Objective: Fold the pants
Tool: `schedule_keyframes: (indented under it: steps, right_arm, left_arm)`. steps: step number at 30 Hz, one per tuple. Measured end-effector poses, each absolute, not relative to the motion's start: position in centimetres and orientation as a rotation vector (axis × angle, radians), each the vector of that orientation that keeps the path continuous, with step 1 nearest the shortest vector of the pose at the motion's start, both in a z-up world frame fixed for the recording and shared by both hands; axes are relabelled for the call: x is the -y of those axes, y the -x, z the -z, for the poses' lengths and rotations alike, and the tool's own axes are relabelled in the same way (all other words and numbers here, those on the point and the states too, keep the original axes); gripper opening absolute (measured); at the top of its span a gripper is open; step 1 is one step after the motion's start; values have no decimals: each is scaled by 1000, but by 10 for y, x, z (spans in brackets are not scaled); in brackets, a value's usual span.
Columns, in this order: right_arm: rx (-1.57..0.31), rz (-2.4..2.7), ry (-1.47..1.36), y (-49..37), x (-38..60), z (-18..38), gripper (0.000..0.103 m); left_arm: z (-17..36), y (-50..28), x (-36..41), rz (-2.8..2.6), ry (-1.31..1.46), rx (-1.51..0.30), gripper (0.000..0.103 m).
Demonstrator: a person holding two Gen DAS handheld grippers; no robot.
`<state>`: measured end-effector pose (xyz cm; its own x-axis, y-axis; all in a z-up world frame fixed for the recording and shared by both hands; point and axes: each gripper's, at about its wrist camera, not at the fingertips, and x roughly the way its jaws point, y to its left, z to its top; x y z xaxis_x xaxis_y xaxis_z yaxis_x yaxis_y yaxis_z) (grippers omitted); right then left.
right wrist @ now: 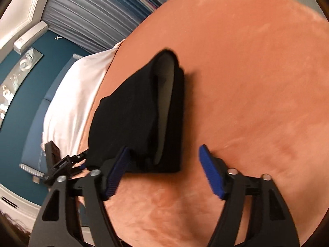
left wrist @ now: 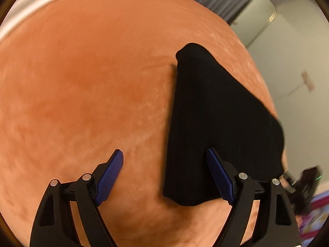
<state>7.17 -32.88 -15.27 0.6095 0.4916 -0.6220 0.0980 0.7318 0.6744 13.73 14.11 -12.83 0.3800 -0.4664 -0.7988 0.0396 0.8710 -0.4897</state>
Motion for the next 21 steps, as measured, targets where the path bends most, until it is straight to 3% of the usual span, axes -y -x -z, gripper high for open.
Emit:
schedule_keyframes:
  steps: [2, 10, 11, 12, 13, 14, 15, 17, 18, 21]
  right_arm:
    - [-912, -255, -726, -73, 321, 156, 86]
    - [-918, -308, -750, -92, 300, 162, 86]
    - [-912, -304, -756, -94, 298, 161, 84]
    - [-911, -300, -757, -93, 299, 162, 72]
    - [-919, -295, -760, -94, 299, 163, 62]
    - [-924, -296, -773, -97, 299, 165, 46]
    - [-924, -295, -813, -97, 302, 168, 40]
    - [-916, -293, -815, -92, 302, 162, 35]
    - [-894, -307, -808, -88, 301, 153, 34]
    - [-839, -386, -771, -77, 292, 122, 33]
  left_arm:
    - [132, -135, -148, 341, 514, -1160, 80]
    - [144, -132, -140, 478, 594, -1229, 80]
    - [145, -135, -134, 467, 565, -1227, 80]
    - [143, -138, -126, 463, 519, -1219, 79]
    - [141, -142, -118, 470, 494, -1222, 76]
    - [142, -147, -112, 480, 491, -1224, 66]
    - [141, -151, -107, 514, 506, -1233, 48]
    - [131, -152, -104, 505, 474, -1241, 36]
    - [124, -150, -104, 515, 454, -1230, 24]
    - [89, -134, -126, 543, 450, -1140, 19]
